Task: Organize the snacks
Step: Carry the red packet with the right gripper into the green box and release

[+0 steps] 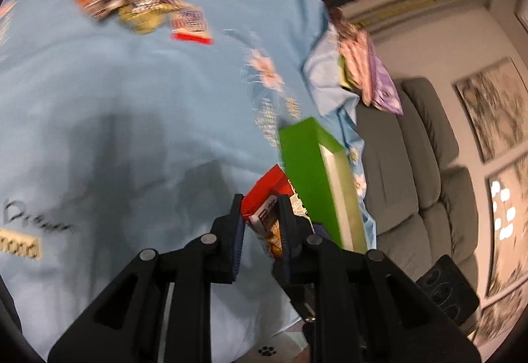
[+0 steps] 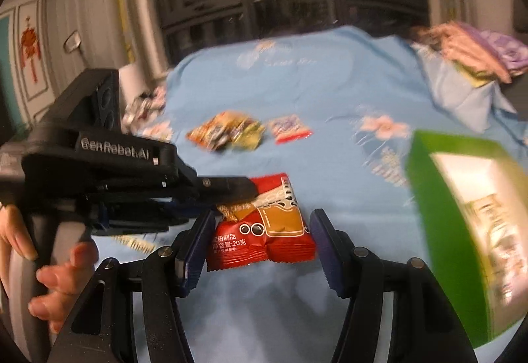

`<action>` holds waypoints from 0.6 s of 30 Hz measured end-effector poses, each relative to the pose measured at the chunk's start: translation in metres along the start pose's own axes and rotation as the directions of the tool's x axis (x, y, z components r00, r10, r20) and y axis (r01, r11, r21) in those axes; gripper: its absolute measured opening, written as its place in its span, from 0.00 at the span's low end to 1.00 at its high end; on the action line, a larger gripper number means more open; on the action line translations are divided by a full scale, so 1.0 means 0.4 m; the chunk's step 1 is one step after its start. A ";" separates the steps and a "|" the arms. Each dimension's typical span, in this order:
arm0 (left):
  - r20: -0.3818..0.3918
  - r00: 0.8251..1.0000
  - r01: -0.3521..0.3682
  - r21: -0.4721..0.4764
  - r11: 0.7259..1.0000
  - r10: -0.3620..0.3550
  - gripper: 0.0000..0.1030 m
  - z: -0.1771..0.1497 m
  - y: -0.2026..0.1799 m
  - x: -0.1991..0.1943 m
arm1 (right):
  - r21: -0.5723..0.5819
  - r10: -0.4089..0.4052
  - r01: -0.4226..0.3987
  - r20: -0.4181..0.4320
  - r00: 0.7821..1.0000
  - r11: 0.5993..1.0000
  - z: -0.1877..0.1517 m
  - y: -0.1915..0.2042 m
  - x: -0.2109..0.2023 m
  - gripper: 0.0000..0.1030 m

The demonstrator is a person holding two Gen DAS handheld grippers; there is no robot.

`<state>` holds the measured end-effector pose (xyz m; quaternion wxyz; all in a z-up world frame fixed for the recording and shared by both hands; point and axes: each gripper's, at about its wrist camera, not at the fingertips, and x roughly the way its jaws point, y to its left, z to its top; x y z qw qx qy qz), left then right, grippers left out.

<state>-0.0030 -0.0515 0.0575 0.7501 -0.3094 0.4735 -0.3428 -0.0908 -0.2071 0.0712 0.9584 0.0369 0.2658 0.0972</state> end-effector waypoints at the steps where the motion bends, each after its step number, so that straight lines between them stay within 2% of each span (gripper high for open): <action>1: -0.009 1.000 0.012 0.019 1.000 -0.012 0.17 0.006 -0.029 0.015 | 0.023 -0.014 0.014 0.016 1.000 1.000 0.009 -0.023 -0.018 0.60; 6: -0.072 0.997 0.042 0.133 0.990 -0.033 0.18 0.021 -0.177 0.124 | 0.119 -0.109 0.099 0.082 0.991 0.988 0.022 -0.141 -0.089 0.60; 10: -0.120 0.992 0.074 0.235 0.969 -0.047 0.18 0.000 -0.299 0.227 | 0.210 -0.196 0.167 0.125 0.973 0.963 0.019 -0.251 -0.154 0.60; 15: -0.208 0.977 0.106 0.295 0.950 -0.045 0.20 -0.031 -0.379 0.375 | 0.295 -0.324 0.283 0.099 0.941 0.913 0.002 -0.363 -0.200 0.60; 18: -0.239 0.971 0.077 0.323 0.943 0.003 0.21 -0.057 -0.397 0.444 | 0.343 -0.362 0.319 0.066 0.930 0.883 -0.021 -0.414 -0.213 0.60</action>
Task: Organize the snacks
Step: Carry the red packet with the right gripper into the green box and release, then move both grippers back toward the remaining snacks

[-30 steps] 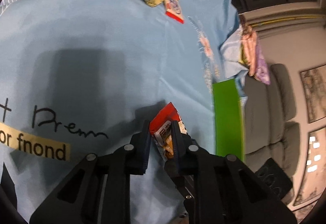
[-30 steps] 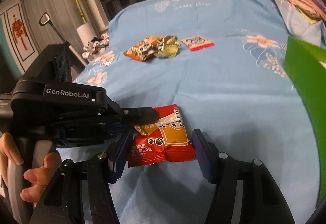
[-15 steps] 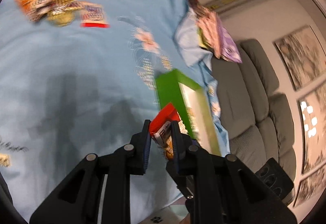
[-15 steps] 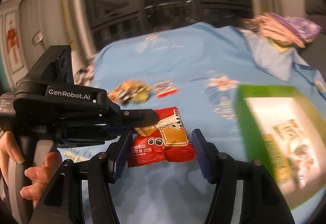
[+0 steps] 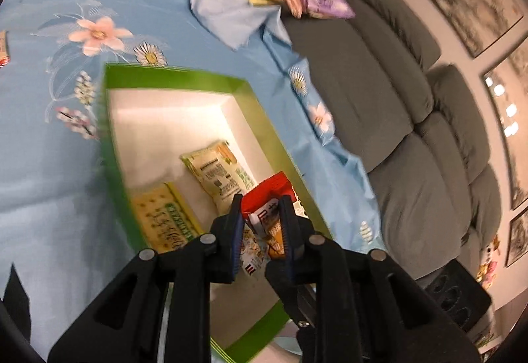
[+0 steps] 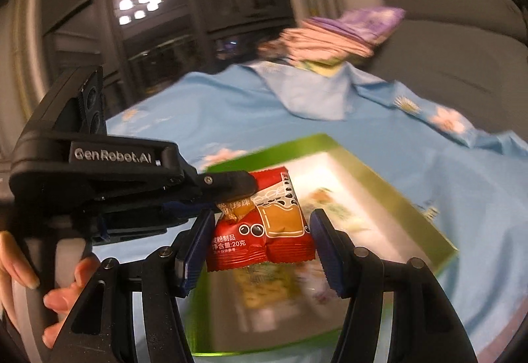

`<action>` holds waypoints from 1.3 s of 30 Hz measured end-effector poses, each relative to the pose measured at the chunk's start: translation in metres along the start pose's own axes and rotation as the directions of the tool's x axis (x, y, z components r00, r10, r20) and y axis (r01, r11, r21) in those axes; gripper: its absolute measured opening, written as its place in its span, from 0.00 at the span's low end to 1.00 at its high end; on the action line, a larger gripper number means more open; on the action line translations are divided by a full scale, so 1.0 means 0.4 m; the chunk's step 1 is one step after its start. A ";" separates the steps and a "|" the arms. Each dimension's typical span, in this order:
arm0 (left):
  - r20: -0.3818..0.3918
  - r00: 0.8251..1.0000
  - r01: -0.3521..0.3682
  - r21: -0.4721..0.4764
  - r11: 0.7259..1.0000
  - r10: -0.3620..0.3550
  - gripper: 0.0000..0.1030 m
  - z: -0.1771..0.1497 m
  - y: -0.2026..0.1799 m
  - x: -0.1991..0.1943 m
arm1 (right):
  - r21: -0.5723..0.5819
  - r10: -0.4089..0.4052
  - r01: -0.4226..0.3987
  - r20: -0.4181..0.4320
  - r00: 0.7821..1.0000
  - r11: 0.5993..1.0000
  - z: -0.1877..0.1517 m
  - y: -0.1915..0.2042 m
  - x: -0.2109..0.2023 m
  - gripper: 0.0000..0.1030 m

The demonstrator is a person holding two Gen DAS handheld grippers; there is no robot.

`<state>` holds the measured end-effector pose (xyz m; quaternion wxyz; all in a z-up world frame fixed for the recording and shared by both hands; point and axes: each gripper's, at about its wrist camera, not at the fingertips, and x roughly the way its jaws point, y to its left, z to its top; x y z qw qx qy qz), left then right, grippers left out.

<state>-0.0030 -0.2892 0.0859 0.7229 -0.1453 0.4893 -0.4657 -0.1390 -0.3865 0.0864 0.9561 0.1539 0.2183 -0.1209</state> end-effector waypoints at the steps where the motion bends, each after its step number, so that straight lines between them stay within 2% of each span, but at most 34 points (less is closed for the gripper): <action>1: -0.010 1.000 -0.027 0.015 1.000 0.027 0.19 -0.004 -0.008 0.020 | 0.022 -0.015 0.015 -0.013 1.000 1.000 -0.002 -0.018 0.004 0.60; 2: -0.003 0.999 -0.052 0.026 0.998 0.052 0.20 -0.009 -0.013 0.026 | 0.045 -0.046 0.047 -0.027 0.999 0.998 -0.005 -0.032 0.007 0.60; 3: 0.000 0.998 -0.069 0.036 0.997 0.069 0.27 -0.012 -0.015 0.026 | 0.052 -0.080 0.081 -0.032 0.996 0.995 -0.005 -0.039 0.007 0.60; 5: 0.025 0.996 -0.083 0.025 0.996 0.082 0.55 -0.013 -0.014 0.012 | 0.043 -0.148 0.149 -0.025 0.989 0.988 -0.008 -0.043 -0.003 0.61; 6: 0.047 0.996 -0.081 -0.002 0.997 0.081 0.85 -0.010 -0.009 0.000 | 0.043 -0.158 0.158 -0.020 0.987 0.986 -0.009 -0.047 -0.007 0.62; 7: 0.075 0.994 -0.078 -0.031 0.996 0.080 0.99 -0.008 -0.004 -0.018 | 0.048 -0.155 0.156 -0.012 0.988 0.987 -0.007 -0.048 -0.013 0.68; 8: 0.124 0.990 -0.065 -0.064 0.996 0.073 1.00 -0.003 0.004 -0.051 | 0.058 -0.141 0.141 -0.004 0.990 0.988 -0.005 -0.047 -0.020 0.73; 10: 0.173 0.983 -0.056 -0.065 0.996 0.067 1.00 0.000 0.001 -0.095 | 0.069 -0.106 0.105 0.010 0.994 0.992 0.000 -0.039 -0.028 0.90; 11: 0.193 0.978 -0.068 -0.059 0.996 0.078 1.00 -0.001 -0.004 -0.113 | 0.065 -0.082 0.081 0.013 0.997 0.995 0.003 -0.028 -0.034 0.91; 15: 0.288 0.930 -0.236 -0.017 0.972 0.230 1.00 -0.016 -0.002 -0.218 | 0.031 -0.013 0.012 0.007 1.000 0.999 0.000 0.021 -0.047 0.97; 16: 0.306 0.909 -0.295 -0.011 0.956 0.284 1.00 -0.026 0.004 -0.242 | 0.033 0.005 -0.005 0.006 1.000 0.999 0.001 0.033 -0.048 0.99; 18: 0.332 0.846 -0.439 -0.010 0.899 0.417 1.00 -0.055 0.023 -0.283 | 0.044 0.053 -0.052 -0.010 0.999 0.998 0.000 0.057 -0.041 0.99; 19: 0.349 0.798 -0.521 -0.011 0.853 0.492 1.00 -0.072 0.038 -0.307 | 0.055 0.090 -0.088 -0.029 0.996 0.995 0.001 0.074 -0.034 0.99; 20: 0.365 0.760 -0.574 -0.011 0.819 0.537 1.00 -0.090 0.056 -0.327 | 0.064 0.119 -0.116 -0.045 0.992 0.991 0.003 0.085 -0.025 0.99; 22: 0.398 0.664 -0.682 -0.023 0.731 0.633 1.00 -0.131 0.103 -0.369 | 0.082 0.202 -0.195 -0.096 0.975 0.977 0.009 0.130 -0.004 0.99; 23: 0.401 0.624 -0.719 -0.042 0.694 0.671 1.00 -0.149 0.133 -0.387 | 0.092 0.235 -0.225 -0.125 0.964 0.970 0.013 0.156 0.009 0.99; 24: 0.395 0.600 -0.739 -0.061 0.671 0.696 1.00 -0.159 0.159 -0.396 | 0.100 0.255 -0.242 -0.149 0.955 0.965 0.013 0.180 0.020 0.99; 25: 0.382 0.582 -0.752 -0.083 0.654 0.718 1.00 -0.174 0.192 -0.412 | 0.107 0.274 -0.259 -0.171 0.946 0.960 0.017 0.204 0.032 0.99; 26: 0.370 0.581 -0.752 -0.098 0.652 0.725 1.00 -0.184 0.223 -0.429 | 0.114 0.300 -0.282 -0.205 0.931 0.953 0.021 0.241 0.050 0.99; 27: 0.362 0.587 -0.744 -0.113 0.659 0.724 1.00 -0.198 0.255 -0.448 | 0.113 0.316 -0.297 -0.226 0.922 0.948 0.022 0.265 0.062 0.99; 28: 0.361 0.596 -0.727 -0.136 0.673 0.717 1.00 -0.212 0.290 -0.468 | 0.101 0.347 -0.332 -0.256 0.902 0.938 0.024 0.309 0.079 0.99; 29: 0.354 0.596 -0.717 -0.171 0.676 0.721 1.00 -0.222 0.324 -0.486 | 0.081 0.371 -0.364 -0.287 0.883 0.928 0.023 0.355 0.096 0.99; 32: 0.304 0.567 -0.737 -0.228 0.636 0.765 1.00 -0.239 0.394 -0.519 | 0.010 0.384 -0.411 -0.379 0.842 0.912 0.020 0.470 0.140 0.99; 34: 0.279 0.551 -0.766 -0.204 0.609 0.786 1.00 -0.247 0.425 -0.518 | -0.048 0.369 -0.436 -0.454 0.811 0.899 0.018 0.553 0.187 0.99; 35: 0.258 0.527 -0.798 -0.178 0.576 0.810 1.00 -0.256 0.444 -0.519 | -0.069 0.354 -0.441 -0.493 0.795 0.895 0.017 0.591 0.215 0.99; 36: 0.240 0.499 -0.826 -0.159 0.540 0.833 1.00 -0.265 0.452 -0.520 | -0.076 0.345 -0.440 -0.509 0.789 0.895 0.014 0.610 0.225 0.99; 37: 0.213 0.456 -0.862 -0.137 0.488 0.864 1.00 -0.274 0.461 -0.522 | -0.081 0.339 -0.445 -0.531 0.777 0.892 0.016 0.638 0.250 0.99; 39: 0.179 0.400 -0.899 -0.116 0.423 0.899 1.00 -0.290 0.480 -0.522 | -0.091 0.321 -0.445 -0.568 0.758 0.891 0.020 0.681 0.292 0.99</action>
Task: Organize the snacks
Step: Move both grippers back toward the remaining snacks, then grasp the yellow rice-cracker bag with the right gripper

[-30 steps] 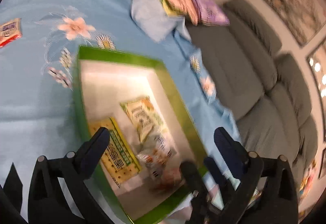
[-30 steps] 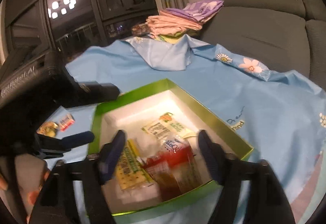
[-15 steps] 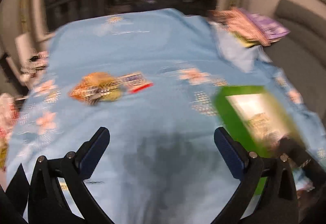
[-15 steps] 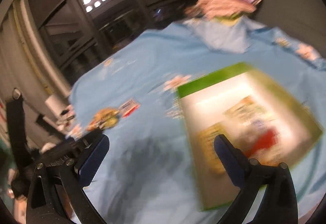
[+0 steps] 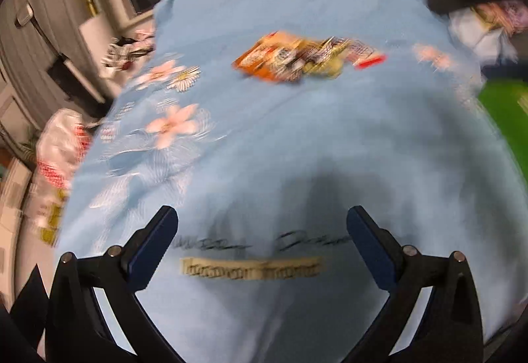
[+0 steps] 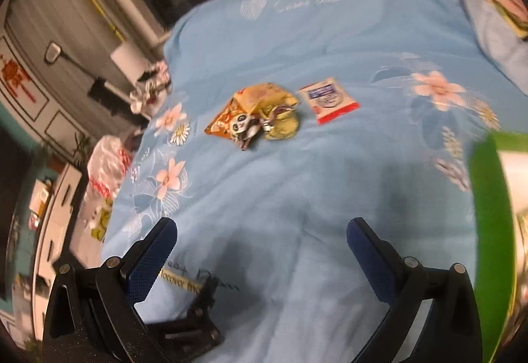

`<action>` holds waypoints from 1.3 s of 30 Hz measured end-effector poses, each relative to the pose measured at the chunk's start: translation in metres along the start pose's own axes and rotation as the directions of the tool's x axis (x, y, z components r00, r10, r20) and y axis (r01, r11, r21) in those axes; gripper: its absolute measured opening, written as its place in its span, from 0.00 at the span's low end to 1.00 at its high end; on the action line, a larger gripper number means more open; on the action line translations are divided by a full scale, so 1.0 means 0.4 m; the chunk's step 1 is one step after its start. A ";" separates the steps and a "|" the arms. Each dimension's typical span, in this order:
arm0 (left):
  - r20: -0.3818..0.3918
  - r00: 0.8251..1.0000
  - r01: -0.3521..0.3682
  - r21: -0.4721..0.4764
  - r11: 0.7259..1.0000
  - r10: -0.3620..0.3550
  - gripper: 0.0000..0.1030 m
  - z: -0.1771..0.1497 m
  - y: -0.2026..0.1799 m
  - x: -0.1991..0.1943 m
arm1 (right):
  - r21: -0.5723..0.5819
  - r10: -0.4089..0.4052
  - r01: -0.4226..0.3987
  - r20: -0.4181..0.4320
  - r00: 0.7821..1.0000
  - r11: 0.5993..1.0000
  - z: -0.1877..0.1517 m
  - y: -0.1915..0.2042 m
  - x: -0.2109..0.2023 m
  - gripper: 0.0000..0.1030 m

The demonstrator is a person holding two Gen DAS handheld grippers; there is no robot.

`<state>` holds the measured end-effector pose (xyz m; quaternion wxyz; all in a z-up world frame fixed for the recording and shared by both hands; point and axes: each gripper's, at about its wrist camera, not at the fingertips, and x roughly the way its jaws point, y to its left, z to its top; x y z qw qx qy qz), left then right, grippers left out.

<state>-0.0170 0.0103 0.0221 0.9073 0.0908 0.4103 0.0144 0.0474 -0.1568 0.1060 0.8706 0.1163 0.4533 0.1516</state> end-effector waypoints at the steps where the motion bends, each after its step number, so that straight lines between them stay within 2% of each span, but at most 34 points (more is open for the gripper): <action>1: 0.000 1.000 -0.011 0.010 1.000 0.011 1.00 -0.008 0.007 0.005 | -0.010 -0.019 0.018 -0.036 0.999 1.000 0.029 0.013 0.032 0.99; 3: 0.010 1.000 -0.006 0.015 1.000 0.006 1.00 -0.013 0.013 0.011 | -0.034 -0.046 0.044 -0.070 0.996 0.998 0.067 0.030 0.072 0.99; 6: -0.029 0.999 0.025 0.015 1.000 -0.025 1.00 -0.004 0.004 0.031 | -0.089 -0.126 0.119 -0.080 0.989 0.989 0.155 0.073 0.149 0.99; 10: -0.075 0.996 0.060 0.036 0.998 -0.057 1.00 0.001 -0.021 0.048 | -0.174 -0.283 0.254 -0.166 0.945 0.951 0.291 0.121 0.284 0.99; 14: -0.083 0.996 0.052 0.083 0.995 -0.045 1.00 0.006 -0.052 0.061 | -0.160 -0.279 0.247 -0.215 0.936 0.956 0.385 0.141 0.392 0.99; 18: -0.138 0.989 0.064 0.042 0.997 -0.058 1.00 0.013 -0.042 0.091 | 0.007 -0.145 0.152 -0.275 0.951 0.988 0.445 0.116 0.471 0.99; 20: -0.166 0.979 0.117 -0.020 0.993 -0.119 1.00 0.015 -0.023 0.091 | 0.099 -0.110 0.145 -0.294 0.949 0.984 0.463 0.091 0.509 0.99; 22: -0.175 0.959 0.206 -0.118 0.971 -0.225 1.00 0.016 0.008 0.096 | 0.179 -0.091 0.153 -0.318 0.944 0.972 0.470 0.065 0.546 0.99; 23: -0.187 0.945 0.237 -0.170 0.956 -0.268 1.00 0.013 0.024 0.104 | 0.197 -0.092 0.166 -0.335 0.938 0.966 0.469 0.054 0.565 0.99; 25: -0.192 0.933 0.260 -0.228 0.938 -0.305 0.99 0.009 0.044 0.115 | 0.173 -0.141 0.211 -0.346 0.927 0.962 0.466 0.053 0.581 0.99; 27: -0.166 0.939 0.257 -0.240 0.936 -0.300 0.99 0.012 0.055 0.101 | 0.133 -0.196 0.257 -0.353 0.915 0.957 0.462 0.056 0.589 0.99; 29: -0.164 0.946 0.238 -0.228 0.944 -0.279 0.99 0.012 0.053 0.094 | 0.114 -0.241 0.299 -0.363 0.900 0.947 0.454 0.059 0.595 0.96; 30: -0.174 0.946 0.232 -0.221 0.947 -0.272 0.99 0.009 0.045 0.092 | 0.106 -0.247 0.302 -0.357 0.901 0.947 0.454 0.059 0.597 0.93; 32: -0.197 0.947 0.217 -0.194 0.957 -0.254 0.99 0.007 0.032 0.098 | 0.097 -0.272 0.319 -0.326 0.905 0.943 0.448 0.065 0.594 0.83; 34: -0.197 0.953 0.200 -0.165 0.966 -0.231 0.99 0.004 0.025 0.098 | 0.091 -0.316 0.357 -0.303 0.899 0.930 0.442 0.067 0.585 0.63; 35: -0.202 0.954 0.193 -0.147 0.970 -0.220 0.99 0.003 0.016 0.098 | 0.077 -0.337 0.374 -0.294 0.894 0.924 0.441 0.070 0.581 0.60; 36: -0.205 0.955 0.189 -0.131 0.973 -0.213 1.00 -0.001 0.010 0.095 | 0.072 -0.338 0.372 -0.287 0.896 0.926 0.439 0.072 0.575 0.55; 38: -0.205 0.957 0.184 -0.113 0.976 -0.204 1.00 -0.013 0.005 0.090 | 0.057 -0.328 0.357 -0.277 0.903 0.933 0.436 0.075 0.567 0.53; 39: -0.207 0.956 0.187 -0.119 0.975 -0.208 1.00 -0.013 0.009 0.092 | 0.056 -0.316 0.341 -0.259 0.913 0.938 0.435 0.076 0.553 0.48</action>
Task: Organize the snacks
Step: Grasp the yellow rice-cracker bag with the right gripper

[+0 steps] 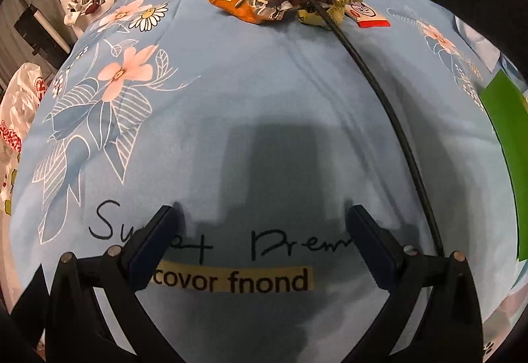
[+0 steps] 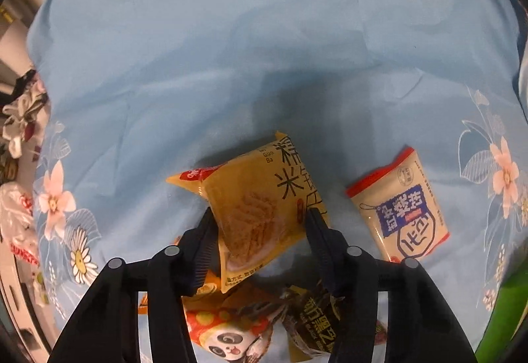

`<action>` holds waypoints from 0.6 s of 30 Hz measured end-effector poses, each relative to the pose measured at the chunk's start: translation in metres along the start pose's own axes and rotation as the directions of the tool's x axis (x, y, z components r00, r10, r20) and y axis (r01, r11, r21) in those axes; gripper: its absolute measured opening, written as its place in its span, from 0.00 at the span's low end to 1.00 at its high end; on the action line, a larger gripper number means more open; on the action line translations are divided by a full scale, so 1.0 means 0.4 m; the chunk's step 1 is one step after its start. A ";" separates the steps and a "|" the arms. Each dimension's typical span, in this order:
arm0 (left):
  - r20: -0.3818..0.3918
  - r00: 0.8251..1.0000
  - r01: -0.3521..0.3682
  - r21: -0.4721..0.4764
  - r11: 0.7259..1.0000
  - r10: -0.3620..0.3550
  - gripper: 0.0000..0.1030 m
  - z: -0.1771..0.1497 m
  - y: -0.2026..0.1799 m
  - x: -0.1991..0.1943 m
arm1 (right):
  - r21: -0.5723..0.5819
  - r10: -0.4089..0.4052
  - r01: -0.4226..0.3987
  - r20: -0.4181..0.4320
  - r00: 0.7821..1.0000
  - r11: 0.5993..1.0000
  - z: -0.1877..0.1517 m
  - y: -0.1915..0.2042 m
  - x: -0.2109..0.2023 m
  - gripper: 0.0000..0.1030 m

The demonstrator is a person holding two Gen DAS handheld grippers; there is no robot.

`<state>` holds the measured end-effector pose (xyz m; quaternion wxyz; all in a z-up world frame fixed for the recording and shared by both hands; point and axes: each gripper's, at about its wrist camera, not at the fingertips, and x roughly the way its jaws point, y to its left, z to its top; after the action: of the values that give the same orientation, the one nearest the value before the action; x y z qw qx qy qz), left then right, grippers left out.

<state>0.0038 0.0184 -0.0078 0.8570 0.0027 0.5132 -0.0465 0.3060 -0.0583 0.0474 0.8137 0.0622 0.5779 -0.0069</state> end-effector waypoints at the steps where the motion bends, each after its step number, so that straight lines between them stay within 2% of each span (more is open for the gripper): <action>1: -0.002 1.000 0.004 -0.012 1.000 -0.004 1.00 -0.007 0.004 -0.003 | 0.000 0.012 -0.012 0.015 1.000 1.000 -0.002 -0.004 -0.012 0.42; 3: -0.004 1.000 0.013 -0.025 1.000 -0.013 1.00 -0.003 0.012 -0.004 | -0.002 0.051 -0.051 0.038 0.998 0.999 -0.006 -0.013 -0.041 0.31; 5: -0.009 1.000 0.016 -0.023 1.000 -0.016 1.00 0.005 0.021 -0.001 | -0.023 0.061 -0.060 0.037 0.997 0.998 -0.012 -0.017 -0.065 0.28; 7: -0.012 1.000 0.014 -0.013 1.000 -0.014 1.00 0.006 0.019 0.000 | -0.052 0.060 -0.058 0.028 0.998 0.997 -0.019 -0.019 -0.073 0.19; 11: -0.014 1.000 0.008 -0.018 1.000 -0.008 1.00 0.003 0.023 -0.001 | -0.034 0.124 -0.123 0.040 0.991 0.992 -0.014 -0.038 -0.063 0.19; 12: -0.015 1.000 0.006 -0.018 1.000 -0.007 1.00 0.002 0.023 -0.002 | -0.031 0.130 -0.128 0.044 0.991 0.991 -0.016 -0.035 -0.060 0.24; 14: -0.017 1.000 0.002 -0.010 1.000 -0.002 1.00 0.000 0.019 -0.001 | -0.066 0.080 -0.079 0.006 0.997 0.995 -0.010 -0.018 -0.046 0.44; 15: -0.018 1.000 0.001 -0.008 1.000 -0.002 1.00 -0.001 0.018 -0.001 | -0.111 0.022 -0.024 -0.016 1.000 0.994 -0.010 -0.003 -0.035 0.58; 16: -0.020 1.000 0.003 -0.008 1.000 -0.003 1.00 0.000 0.019 0.000 | -0.147 -0.013 0.010 -0.018 1.000 0.989 -0.006 0.012 -0.028 0.62; 18: -0.021 1.000 0.007 -0.012 1.000 -0.007 1.00 -0.001 0.020 -0.002 | -0.200 -0.058 0.058 0.006 0.998 0.978 -0.004 0.025 -0.029 0.63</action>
<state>0.0039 0.0263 -0.0078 0.8514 -0.0039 0.5224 -0.0465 0.3015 -0.0490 0.0588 0.8153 -0.0369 0.5772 0.0276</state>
